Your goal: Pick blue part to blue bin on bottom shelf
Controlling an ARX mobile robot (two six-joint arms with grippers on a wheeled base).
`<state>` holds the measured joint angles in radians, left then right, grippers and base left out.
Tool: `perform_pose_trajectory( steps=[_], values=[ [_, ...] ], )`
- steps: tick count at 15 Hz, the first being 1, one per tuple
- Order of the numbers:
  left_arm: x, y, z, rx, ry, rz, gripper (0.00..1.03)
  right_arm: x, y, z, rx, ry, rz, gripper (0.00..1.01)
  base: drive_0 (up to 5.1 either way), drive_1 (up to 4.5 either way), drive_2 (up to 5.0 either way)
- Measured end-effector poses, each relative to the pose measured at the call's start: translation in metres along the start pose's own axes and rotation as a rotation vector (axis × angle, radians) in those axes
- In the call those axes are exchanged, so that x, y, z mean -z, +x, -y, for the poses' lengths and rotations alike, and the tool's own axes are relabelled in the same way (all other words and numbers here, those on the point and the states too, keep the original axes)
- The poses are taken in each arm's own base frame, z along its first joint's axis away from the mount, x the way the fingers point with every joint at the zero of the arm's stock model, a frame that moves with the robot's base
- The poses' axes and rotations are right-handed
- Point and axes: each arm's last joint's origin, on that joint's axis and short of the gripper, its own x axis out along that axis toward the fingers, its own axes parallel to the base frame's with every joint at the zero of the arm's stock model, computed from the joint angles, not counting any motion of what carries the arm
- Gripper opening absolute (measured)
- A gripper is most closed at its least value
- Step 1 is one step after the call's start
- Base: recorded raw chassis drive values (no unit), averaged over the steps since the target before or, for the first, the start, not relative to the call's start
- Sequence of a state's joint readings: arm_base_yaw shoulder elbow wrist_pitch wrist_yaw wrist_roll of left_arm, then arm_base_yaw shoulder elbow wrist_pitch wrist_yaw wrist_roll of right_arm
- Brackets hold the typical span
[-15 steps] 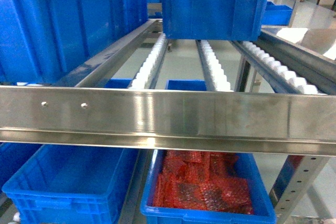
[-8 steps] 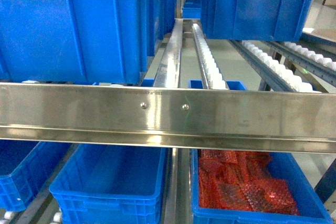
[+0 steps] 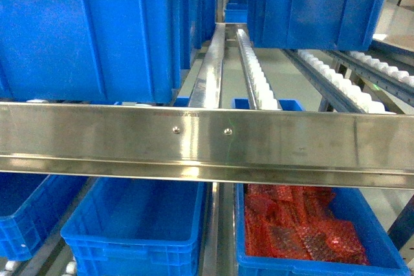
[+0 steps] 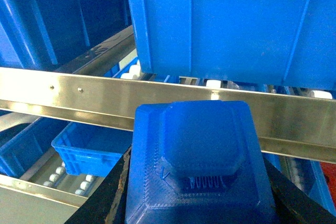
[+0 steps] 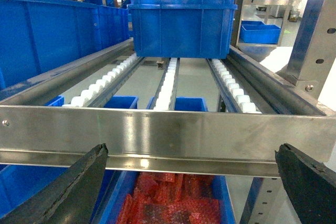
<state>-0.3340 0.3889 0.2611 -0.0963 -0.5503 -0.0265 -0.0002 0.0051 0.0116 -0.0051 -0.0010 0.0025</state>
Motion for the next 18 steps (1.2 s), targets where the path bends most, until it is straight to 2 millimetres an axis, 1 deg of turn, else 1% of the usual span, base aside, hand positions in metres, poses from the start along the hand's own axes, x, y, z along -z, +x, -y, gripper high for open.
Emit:
perform_pose_trajectory(
  steps=[18],
  values=[
    [0.0000, 0.0000, 0.0000, 0.000, 0.000, 0.000, 0.43, 0.0000, 0.0000, 0.0000, 0.000, 0.000, 0.000, 0.98, 0.0, 0.00, 0.0]
  ],
)
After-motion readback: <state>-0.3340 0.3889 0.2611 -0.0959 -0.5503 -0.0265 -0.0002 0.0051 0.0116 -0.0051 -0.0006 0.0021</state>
